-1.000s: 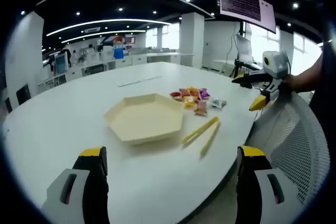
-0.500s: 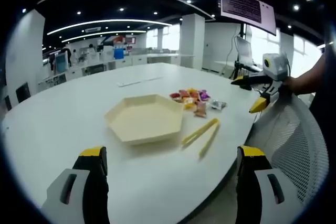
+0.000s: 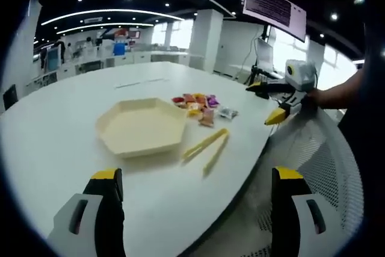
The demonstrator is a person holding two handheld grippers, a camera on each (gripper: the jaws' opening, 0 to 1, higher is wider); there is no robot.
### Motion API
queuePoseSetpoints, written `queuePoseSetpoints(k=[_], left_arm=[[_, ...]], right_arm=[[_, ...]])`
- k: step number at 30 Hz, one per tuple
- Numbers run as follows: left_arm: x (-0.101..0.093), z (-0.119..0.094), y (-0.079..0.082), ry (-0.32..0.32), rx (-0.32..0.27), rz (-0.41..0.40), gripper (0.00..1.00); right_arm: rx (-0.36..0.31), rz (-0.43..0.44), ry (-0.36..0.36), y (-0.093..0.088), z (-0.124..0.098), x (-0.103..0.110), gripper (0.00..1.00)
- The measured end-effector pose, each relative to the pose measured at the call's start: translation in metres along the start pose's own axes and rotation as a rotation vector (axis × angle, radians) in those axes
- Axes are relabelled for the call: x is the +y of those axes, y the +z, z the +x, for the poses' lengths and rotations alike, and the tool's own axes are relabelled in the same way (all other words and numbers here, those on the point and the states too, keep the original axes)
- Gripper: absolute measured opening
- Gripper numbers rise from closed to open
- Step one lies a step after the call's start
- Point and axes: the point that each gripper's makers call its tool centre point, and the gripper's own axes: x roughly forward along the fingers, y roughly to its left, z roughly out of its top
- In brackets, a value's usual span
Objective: Place the target food into the container with the food tongs after gripping and lifting it, then release it inside without dropping or visibly crushing the food.
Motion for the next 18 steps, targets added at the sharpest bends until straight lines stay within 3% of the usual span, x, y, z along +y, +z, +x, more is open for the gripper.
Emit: queuePoseSetpoints(k=[2, 4, 8, 12, 15, 18], left_arm=[[-0.001, 0.002, 0.004, -0.021, -0.014, 0.006, 1.0], [-0.002, 0.005, -0.001, -0.055, 0.036, 0.027, 0.99], [-0.004, 0.015, -0.003, -0.088, 0.07, 0.055, 0.98], [-0.008, 0.031, -0.008, -0.143, 0.123, 0.065, 0.88], [-0.01, 0.045, -0.015, -0.18, 0.169, 0.13, 0.84], [-0.008, 0.058, -0.014, -0.191, 0.176, 0.167, 0.78]], right_arm=[[-0.005, 0.008, -0.002, 0.001, -0.001, -0.001, 0.99], [-0.004, 0.007, 0.0, 0.0, 0.0, -0.001, 0.99], [-0.008, 0.005, 0.0, 0.001, 0.0, -0.001, 0.99], [-0.016, 0.01, -0.011, 0.002, -0.002, -0.003, 0.99], [-0.019, 0.014, -0.015, 0.003, -0.002, -0.004, 0.99], [-0.021, 0.012, -0.013, 0.003, -0.002, -0.003, 0.99]])
